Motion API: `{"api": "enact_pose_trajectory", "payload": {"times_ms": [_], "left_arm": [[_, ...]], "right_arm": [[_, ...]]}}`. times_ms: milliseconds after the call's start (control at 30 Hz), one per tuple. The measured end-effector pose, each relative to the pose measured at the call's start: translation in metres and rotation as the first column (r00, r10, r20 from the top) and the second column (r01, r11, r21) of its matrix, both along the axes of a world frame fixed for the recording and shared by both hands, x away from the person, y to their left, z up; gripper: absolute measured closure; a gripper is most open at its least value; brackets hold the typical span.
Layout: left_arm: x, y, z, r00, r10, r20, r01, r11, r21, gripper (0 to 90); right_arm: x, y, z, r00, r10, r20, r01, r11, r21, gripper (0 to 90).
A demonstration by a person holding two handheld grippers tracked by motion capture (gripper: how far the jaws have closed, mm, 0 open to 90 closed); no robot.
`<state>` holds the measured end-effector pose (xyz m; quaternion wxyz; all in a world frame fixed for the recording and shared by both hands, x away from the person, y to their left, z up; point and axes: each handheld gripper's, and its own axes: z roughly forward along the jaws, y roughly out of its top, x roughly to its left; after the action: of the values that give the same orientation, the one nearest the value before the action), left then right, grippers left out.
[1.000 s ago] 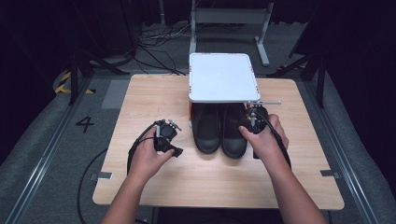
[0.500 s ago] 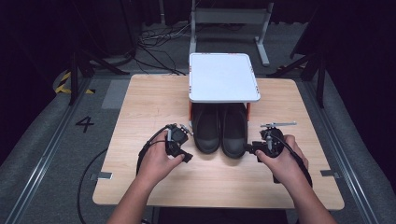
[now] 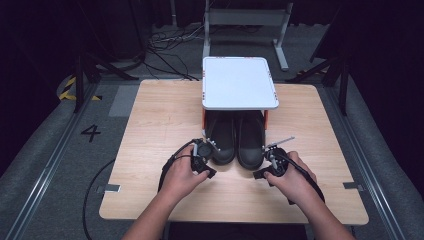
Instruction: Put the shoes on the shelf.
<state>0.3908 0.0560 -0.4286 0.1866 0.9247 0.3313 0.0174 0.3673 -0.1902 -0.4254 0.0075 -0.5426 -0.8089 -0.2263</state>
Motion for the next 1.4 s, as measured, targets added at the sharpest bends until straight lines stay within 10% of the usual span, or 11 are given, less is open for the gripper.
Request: {"api": "enact_pose_trajectory", "payload": {"times_ms": [600,1067,1400], "left_arm": [[0.013,-0.035,-0.017,0.9997,-0.011,0.023,0.01,0.9993,0.037,66.0],[0.029,-0.033,-0.016,0.9969,0.058,0.054,-0.057,0.9983,-0.009,66.2],[0.028,-0.05,-0.016,0.9993,0.035,0.013,-0.034,0.9993,-0.015,66.2]], "right_arm": [[0.012,0.021,-0.013,0.9985,-0.042,0.035,0.045,0.9953,-0.086,82.4],[0.039,0.012,-0.013,0.9876,-0.107,0.115,0.11,0.9936,-0.024,84.1],[0.041,0.011,-0.007,0.9938,-0.09,0.065,0.09,0.9959,0.015,84.0]]}}
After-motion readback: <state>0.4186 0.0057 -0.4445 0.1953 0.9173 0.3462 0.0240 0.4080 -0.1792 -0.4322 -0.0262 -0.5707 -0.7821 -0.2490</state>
